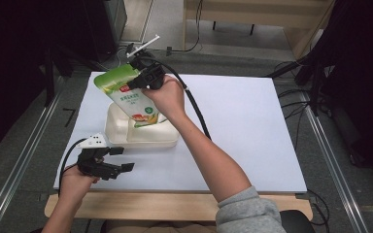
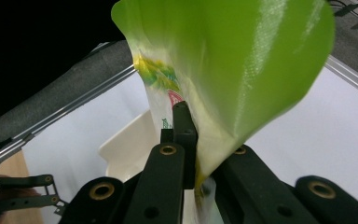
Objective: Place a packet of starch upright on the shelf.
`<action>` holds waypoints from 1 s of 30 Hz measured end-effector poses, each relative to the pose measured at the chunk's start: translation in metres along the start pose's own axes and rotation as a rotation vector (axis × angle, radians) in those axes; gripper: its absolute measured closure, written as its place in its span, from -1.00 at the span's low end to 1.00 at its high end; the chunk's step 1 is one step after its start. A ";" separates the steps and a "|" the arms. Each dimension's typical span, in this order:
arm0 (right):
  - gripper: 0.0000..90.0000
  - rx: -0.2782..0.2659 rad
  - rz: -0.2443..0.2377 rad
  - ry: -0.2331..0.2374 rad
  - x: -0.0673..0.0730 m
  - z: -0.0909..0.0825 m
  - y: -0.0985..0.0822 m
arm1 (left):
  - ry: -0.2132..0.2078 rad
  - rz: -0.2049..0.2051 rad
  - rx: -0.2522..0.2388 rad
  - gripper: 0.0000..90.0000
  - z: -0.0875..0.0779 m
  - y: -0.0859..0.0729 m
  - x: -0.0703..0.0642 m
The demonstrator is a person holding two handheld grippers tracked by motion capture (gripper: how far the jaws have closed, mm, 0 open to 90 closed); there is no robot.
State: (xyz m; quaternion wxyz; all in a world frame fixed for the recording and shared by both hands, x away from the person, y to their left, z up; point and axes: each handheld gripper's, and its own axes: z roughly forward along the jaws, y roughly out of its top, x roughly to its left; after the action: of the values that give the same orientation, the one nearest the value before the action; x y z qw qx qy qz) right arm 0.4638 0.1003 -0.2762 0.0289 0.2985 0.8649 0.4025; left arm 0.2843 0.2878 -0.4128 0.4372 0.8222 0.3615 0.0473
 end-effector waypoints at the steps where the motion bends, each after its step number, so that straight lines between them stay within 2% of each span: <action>1: 1.00 0.002 0.004 0.001 0.000 0.003 -0.001 | -0.003 0.000 0.002 -0.51 0.000 0.000 0.000; 5: 1.00 0.022 0.017 -0.001 -0.006 0.019 -0.011 | -0.002 0.004 0.007 -0.51 0.000 0.000 0.001; 10: 1.00 0.029 0.035 0.002 -0.013 0.026 -0.021 | -0.002 0.000 0.006 -0.51 0.001 0.000 0.001; 11: 1.00 0.037 0.040 -0.006 -0.019 0.029 -0.026 | 0.003 0.001 0.011 -0.51 0.001 0.000 0.001; 14: 1.00 0.021 0.069 0.007 -0.027 0.028 -0.033 | -0.001 0.004 0.011 -0.51 0.001 0.000 0.001; 21: 1.00 0.008 0.089 -0.003 -0.039 0.023 -0.042 | 0.002 0.002 0.008 -0.51 0.002 0.000 0.001; 22: 0.99 0.009 0.102 -0.006 -0.045 0.021 -0.046 | 0.002 0.004 0.010 -0.51 0.002 0.000 0.001; 26: 0.97 0.002 0.123 -0.006 -0.055 0.020 -0.053 | 0.004 0.006 0.015 -0.51 0.002 0.000 0.000; 30: 0.92 0.002 0.154 -0.018 -0.070 0.019 -0.067 | -0.002 0.004 0.013 -0.51 0.002 0.000 0.001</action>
State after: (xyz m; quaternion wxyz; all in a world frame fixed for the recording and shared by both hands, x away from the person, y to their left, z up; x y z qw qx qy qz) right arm 0.4939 0.0419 -0.3496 0.0054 0.3677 0.8396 0.3999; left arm 0.2859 0.2866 -0.4143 0.4323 0.8256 0.3598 0.0449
